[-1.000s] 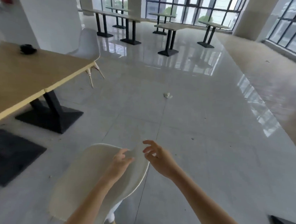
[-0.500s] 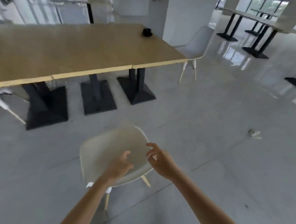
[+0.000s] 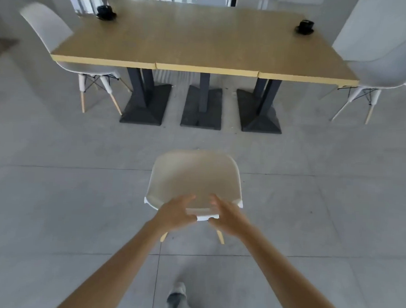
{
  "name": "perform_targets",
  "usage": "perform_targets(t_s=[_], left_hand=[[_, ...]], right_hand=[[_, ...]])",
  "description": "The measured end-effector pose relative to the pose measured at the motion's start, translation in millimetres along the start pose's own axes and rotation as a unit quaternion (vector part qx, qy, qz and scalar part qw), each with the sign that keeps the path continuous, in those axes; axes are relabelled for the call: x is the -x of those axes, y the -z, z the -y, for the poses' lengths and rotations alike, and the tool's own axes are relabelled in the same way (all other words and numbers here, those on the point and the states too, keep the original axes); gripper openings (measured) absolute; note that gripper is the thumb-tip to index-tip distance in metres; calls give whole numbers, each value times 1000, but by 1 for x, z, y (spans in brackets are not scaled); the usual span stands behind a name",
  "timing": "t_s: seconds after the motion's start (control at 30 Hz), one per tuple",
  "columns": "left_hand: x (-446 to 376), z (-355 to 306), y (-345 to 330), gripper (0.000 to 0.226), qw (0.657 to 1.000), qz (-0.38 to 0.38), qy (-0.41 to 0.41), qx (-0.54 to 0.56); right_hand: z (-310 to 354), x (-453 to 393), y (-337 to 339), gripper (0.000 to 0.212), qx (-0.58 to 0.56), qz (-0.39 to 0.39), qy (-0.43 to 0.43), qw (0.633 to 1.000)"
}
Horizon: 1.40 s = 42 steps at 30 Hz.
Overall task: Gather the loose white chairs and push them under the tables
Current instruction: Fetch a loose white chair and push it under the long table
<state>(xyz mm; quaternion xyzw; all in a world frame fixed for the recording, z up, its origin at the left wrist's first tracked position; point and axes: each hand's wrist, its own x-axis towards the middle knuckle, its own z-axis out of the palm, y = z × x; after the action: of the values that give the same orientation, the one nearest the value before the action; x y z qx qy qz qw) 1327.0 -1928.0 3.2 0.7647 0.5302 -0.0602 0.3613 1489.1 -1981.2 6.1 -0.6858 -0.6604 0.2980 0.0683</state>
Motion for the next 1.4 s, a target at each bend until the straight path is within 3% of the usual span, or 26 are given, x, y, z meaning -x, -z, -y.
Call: perform_targets(t_s=[0.13,0.23,0.33,0.5,0.63,1.07,1.4], left_hand=[[0,0,-20,52,981,-53,-47,-181],[-9,7,-29,33,960,-100,-51,-256],[-19,15,-29,30,945,-96,-31,-310],[-27,12,-24,18,944,-101,-69,-306],[-26,13,-20,40,932,-135,-81,-326],[-67,11,6,44,933,-129,-99,-321],[-143,4,55,45,935,-139,-113,-308]], right_hand=[[-5,-7,-18,50,114,-13,41,993],[-8,-17,-33,37,162,-47,68,983],[-11,-27,-42,29,187,-60,81,977],[-7,-36,-38,31,216,-51,85,971],[-9,-42,-36,42,230,-83,91,965],[-14,-86,-13,40,222,-101,86,966],[-21,-166,27,40,214,-117,77,967]])
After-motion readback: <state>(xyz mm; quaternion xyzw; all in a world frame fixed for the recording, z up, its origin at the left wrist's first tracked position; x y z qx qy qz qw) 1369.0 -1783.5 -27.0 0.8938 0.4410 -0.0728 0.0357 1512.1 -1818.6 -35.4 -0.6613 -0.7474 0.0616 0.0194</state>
